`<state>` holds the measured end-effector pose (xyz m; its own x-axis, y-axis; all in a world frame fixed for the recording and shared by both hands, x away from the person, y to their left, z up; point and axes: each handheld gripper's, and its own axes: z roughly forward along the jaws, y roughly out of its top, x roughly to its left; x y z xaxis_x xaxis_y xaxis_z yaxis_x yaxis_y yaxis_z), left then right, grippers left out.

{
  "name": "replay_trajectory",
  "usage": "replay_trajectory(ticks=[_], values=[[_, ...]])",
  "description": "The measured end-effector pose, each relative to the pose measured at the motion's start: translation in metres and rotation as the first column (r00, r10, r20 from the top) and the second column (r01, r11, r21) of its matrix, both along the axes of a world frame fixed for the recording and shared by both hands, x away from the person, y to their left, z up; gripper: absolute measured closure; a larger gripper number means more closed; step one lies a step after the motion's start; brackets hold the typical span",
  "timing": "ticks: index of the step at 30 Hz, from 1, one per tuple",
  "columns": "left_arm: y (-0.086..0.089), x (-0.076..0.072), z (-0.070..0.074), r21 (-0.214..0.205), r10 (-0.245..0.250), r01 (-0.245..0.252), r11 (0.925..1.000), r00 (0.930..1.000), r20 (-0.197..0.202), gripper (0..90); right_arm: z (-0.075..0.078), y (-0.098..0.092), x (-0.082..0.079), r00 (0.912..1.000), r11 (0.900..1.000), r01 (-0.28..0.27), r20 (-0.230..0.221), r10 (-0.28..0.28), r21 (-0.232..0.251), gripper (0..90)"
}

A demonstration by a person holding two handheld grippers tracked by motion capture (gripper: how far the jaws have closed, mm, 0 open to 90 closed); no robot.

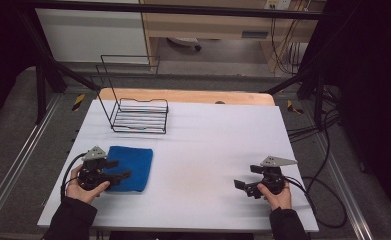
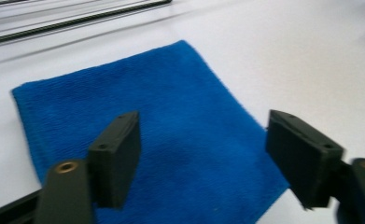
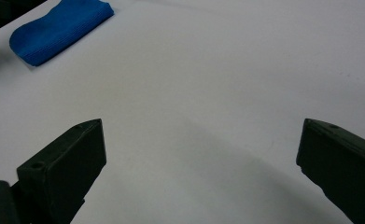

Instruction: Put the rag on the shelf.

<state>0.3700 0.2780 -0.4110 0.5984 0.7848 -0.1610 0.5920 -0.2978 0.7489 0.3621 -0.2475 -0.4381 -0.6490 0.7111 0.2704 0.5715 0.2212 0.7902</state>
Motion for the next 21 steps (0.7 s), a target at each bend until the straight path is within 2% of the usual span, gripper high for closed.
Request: replay_trajectory(ticks=[5,11,13,18,21], values=[[0.011,0.005,-0.001,-0.004,0.020,-0.020,0.9998,0.9997,-0.010,15.9,0.001,0.009,0.001,1.0000,1.0000,0.002,0.002,-0.002,-0.005,1.3],[0.027,0.016,0.004,-0.006,0.070,-0.070,0.9976,0.9976,0.000,13.1,0.000,0.015,0.002,1.0000,0.9998,-0.009,0.002,0.009,-0.017,1.1],[0.032,0.020,0.005,-0.003,0.098,-0.098,0.9951,0.9951,-0.003,13.8,0.000,0.016,0.002,1.0000,0.9999,-0.006,0.000,0.006,-0.013,1.1],[0.042,0.031,0.009,0.008,0.124,-0.124,0.9923,0.9923,-0.010,14.7,0.000,0.017,0.002,1.0000,0.9999,0.000,-0.002,0.000,-0.016,0.8],[0.045,0.042,0.009,0.025,0.144,-0.143,0.9893,0.9895,-0.013,18.5,0.000,0.017,0.002,1.0000,0.9999,-0.001,0.001,0.001,-0.016,0.8]])
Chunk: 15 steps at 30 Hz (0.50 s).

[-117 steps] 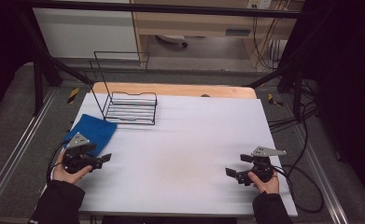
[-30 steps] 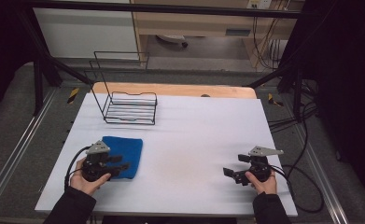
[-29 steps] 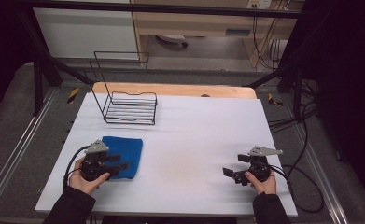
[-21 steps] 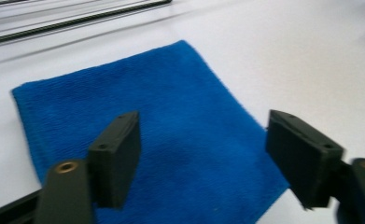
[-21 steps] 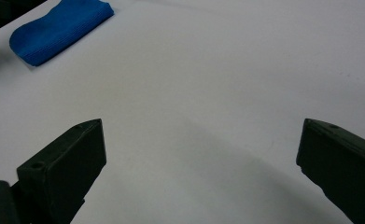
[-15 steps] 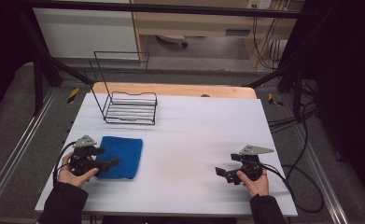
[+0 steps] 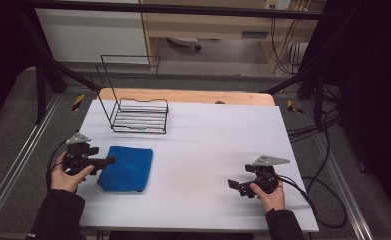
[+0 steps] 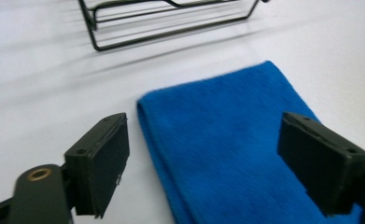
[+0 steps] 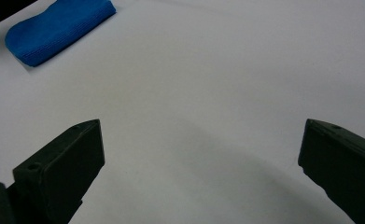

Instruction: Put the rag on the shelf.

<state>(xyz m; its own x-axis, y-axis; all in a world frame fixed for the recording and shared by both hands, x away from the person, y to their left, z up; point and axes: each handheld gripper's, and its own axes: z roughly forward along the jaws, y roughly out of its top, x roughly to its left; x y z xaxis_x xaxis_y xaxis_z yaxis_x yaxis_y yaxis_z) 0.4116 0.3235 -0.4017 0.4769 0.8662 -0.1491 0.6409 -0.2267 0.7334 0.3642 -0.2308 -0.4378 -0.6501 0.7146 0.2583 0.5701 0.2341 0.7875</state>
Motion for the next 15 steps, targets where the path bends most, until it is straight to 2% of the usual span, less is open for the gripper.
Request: replay_trajectory(ticks=[3,8,10,15], values=[[0.001,0.011,-0.002,0.033,0.015,-0.015,0.9994,0.9999,0.006,24.8,0.000,0.000,0.000,1.0000,1.0000,-0.001,0.000,0.001,-0.005,0.8],[0.002,0.030,-0.018,0.032,0.052,-0.051,0.9982,0.9984,-0.023,37.8,-0.001,0.001,0.000,1.0000,1.0000,-0.001,-0.004,0.001,-0.003,0.8],[0.003,0.035,-0.024,0.043,0.052,-0.051,0.9978,0.9981,-0.033,43.6,-0.001,0.001,0.001,1.0000,1.0000,-0.002,-0.003,0.002,-0.008,0.8],[0.003,0.040,-0.032,0.033,0.044,-0.042,0.9986,0.9980,-0.046,55.3,-0.001,0.001,0.001,1.0000,1.0000,0.002,-0.008,-0.002,-0.006,0.8]])
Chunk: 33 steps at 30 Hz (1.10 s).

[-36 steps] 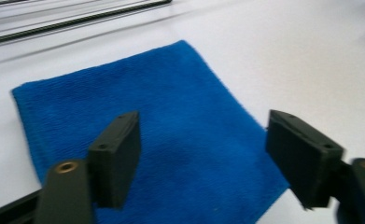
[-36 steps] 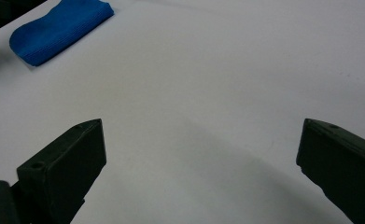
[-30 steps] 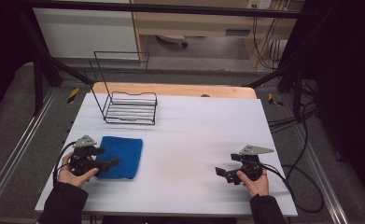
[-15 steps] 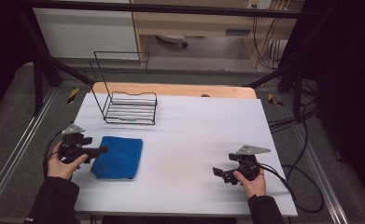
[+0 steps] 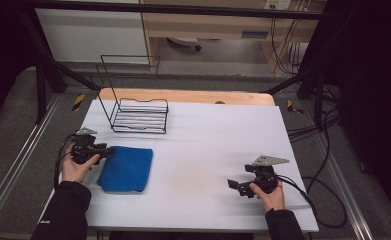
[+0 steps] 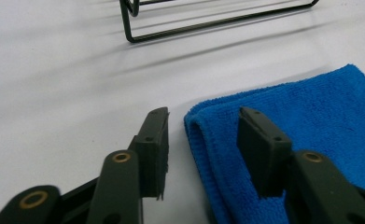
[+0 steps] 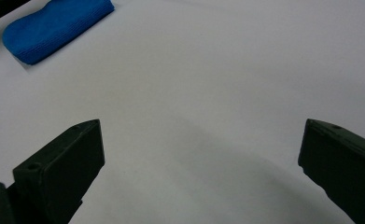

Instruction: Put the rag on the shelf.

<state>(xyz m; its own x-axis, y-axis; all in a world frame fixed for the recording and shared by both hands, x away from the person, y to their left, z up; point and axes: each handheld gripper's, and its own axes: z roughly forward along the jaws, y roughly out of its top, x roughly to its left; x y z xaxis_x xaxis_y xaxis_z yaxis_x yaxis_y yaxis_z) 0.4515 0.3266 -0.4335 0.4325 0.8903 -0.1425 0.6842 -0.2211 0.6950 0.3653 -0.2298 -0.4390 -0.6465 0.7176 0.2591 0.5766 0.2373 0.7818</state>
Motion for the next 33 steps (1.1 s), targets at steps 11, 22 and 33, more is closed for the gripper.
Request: replay_trajectory(ticks=[11,22,33], values=[[-0.006,0.004,-0.010,0.015,-0.010,0.010,0.9998,0.9995,-0.030,63.6,0.003,0.015,0.005,1.0000,0.9997,-0.007,-0.001,0.007,-0.022,0.7],[-0.007,0.002,-0.010,0.014,-0.027,0.028,0.9995,0.9990,-0.034,81.6,0.019,0.072,0.021,0.9989,0.9980,-0.027,0.038,0.029,-0.058,1.8],[-0.008,0.000,-0.013,0.031,-0.046,0.046,0.9985,0.9989,0.003,81.9,0.039,0.153,0.051,0.9959,0.9973,-0.049,0.074,0.053,-0.055,5.1]])
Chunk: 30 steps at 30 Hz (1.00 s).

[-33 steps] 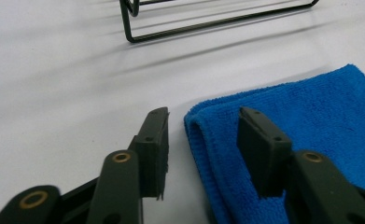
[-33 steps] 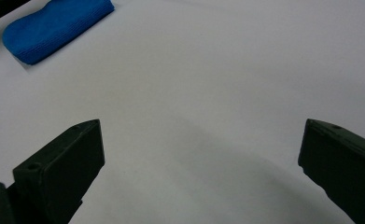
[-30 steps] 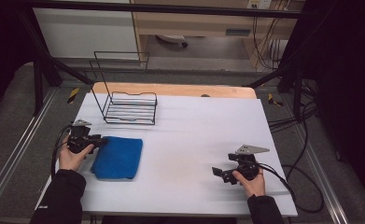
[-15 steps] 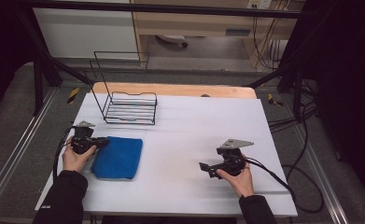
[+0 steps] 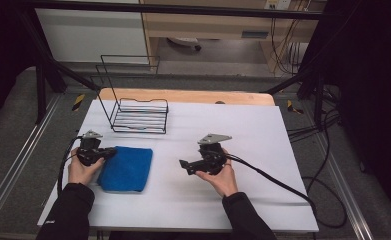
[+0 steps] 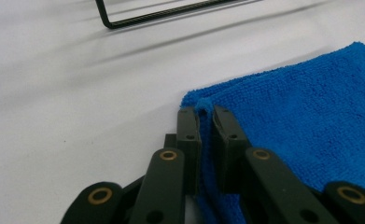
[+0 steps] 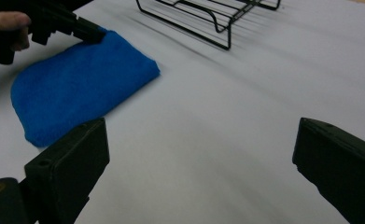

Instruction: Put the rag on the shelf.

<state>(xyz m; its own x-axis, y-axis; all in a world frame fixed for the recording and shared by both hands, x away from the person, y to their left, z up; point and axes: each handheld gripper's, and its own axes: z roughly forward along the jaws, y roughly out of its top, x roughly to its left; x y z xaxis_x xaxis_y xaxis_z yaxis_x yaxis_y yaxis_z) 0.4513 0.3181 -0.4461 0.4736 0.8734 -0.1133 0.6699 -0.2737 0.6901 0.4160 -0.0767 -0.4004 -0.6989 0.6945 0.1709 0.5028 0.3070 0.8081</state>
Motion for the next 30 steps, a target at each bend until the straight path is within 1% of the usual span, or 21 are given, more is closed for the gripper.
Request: replay_trajectory(ticks=[1,2,3,4,7,10,15,17,18,20,21,22,23,25,27,28,30], values=[[0.000,0.000,0.000,0.004,-0.002,0.002,1.0000,1.0000,0.001,81.9,0.001,0.007,0.003,1.0000,1.0000,-0.005,0.003,0.005,0.000,5.6],[-0.001,0.000,0.000,0.008,-0.003,0.003,1.0000,1.0000,0.002,81.9,0.002,0.020,0.010,0.9999,1.0000,0.003,-0.012,-0.003,0.003,6.6],[-0.001,0.000,0.000,0.009,-0.002,0.002,1.0000,1.0000,0.002,81.9,0.001,0.027,0.014,0.9998,1.0000,0.007,-0.016,-0.007,0.006,7.4],[-0.001,0.000,0.000,0.007,-0.001,0.001,1.0000,1.0000,0.001,81.9,0.001,0.027,0.014,0.9998,1.0000,0.007,-0.016,-0.007,0.006,7.4],[-0.001,0.000,0.000,0.017,-0.010,0.010,0.9998,0.9999,0.005,81.8,-0.003,0.046,0.025,0.9995,0.9999,0.013,-0.029,-0.013,-0.001,9.5],[0.000,0.000,0.000,0.010,-0.012,0.011,0.9999,0.9999,0.005,81.5,-0.009,0.065,0.034,0.9989,1.0000,0.010,-0.045,-0.010,-0.002,11.7],[0.000,0.001,0.000,0.011,-0.017,0.017,0.9998,0.9998,0.007,81.5,-0.020,0.093,0.045,0.9987,0.9994,-0.004,-0.050,0.002,-0.034,16.6],[0.000,0.001,0.000,0.013,-0.020,0.019,0.9997,0.9998,0.010,81.4,-0.024,0.102,0.048,0.9981,0.9989,-0.008,-0.061,0.006,-0.046,19.8],[0.000,0.001,0.000,0.013,-0.020,0.020,0.9997,0.9997,0.010,81.4,-0.026,0.105,0.049,0.9984,0.9987,-0.011,-0.057,0.008,-0.050,21.9],[0.000,0.001,0.000,0.013,-0.020,0.020,0.9997,0.9997,0.010,81.4,-0.029,0.113,0.052,0.9981,0.9978,-0.010,-0.062,0.006,-0.065,25.9],[0.000,0.001,0.000,0.014,-0.021,0.021,0.9997,0.9997,0.010,81.4,-0.031,0.115,0.053,0.9981,0.9976,-0.010,-0.061,0.006,-0.068,29.2],[0.000,0.001,0.000,0.013,-0.021,0.021,0.9997,0.9997,0.009,81.5,-0.033,0.120,0.056,0.9973,0.9972,-0.011,-0.073,0.006,-0.074,31.8],[0.000,0.001,0.000,0.012,-0.022,0.022,0.9997,0.9997,0.008,81.5,-0.033,0.120,0.056,0.9973,0.9972,-0.011,-0.073,0.006,-0.074,34.6],[0.000,0.001,0.000,0.013,-0.025,0.025,0.9996,0.9996,0.010,81.4,-0.037,0.125,0.058,0.9973,0.9956,-0.015,-0.073,0.008,-0.093,39.3],[0.001,0.001,0.000,0.011,-0.025,0.025,0.9996,0.9996,0.009,81.4,-0.042,0.127,0.060,0.9962,0.9956,-0.016,-0.087,0.008,-0.092,44.4],[0.000,0.001,0.000,0.012,-0.026,0.026,0.9996,0.9996,0.009,81.4,-0.044,0.128,0.061,0.9962,0.9958,-0.013,-0.087,0.005,-0.091,48.0],[0.001,0.001,0.000,0.013,-0.030,0.029,0.9995,0.9995,0.011,81.5,-0.047,0.128,0.062,0.9953,0.9958,-0.015,-0.096,0.006,-0.090,51.8]])
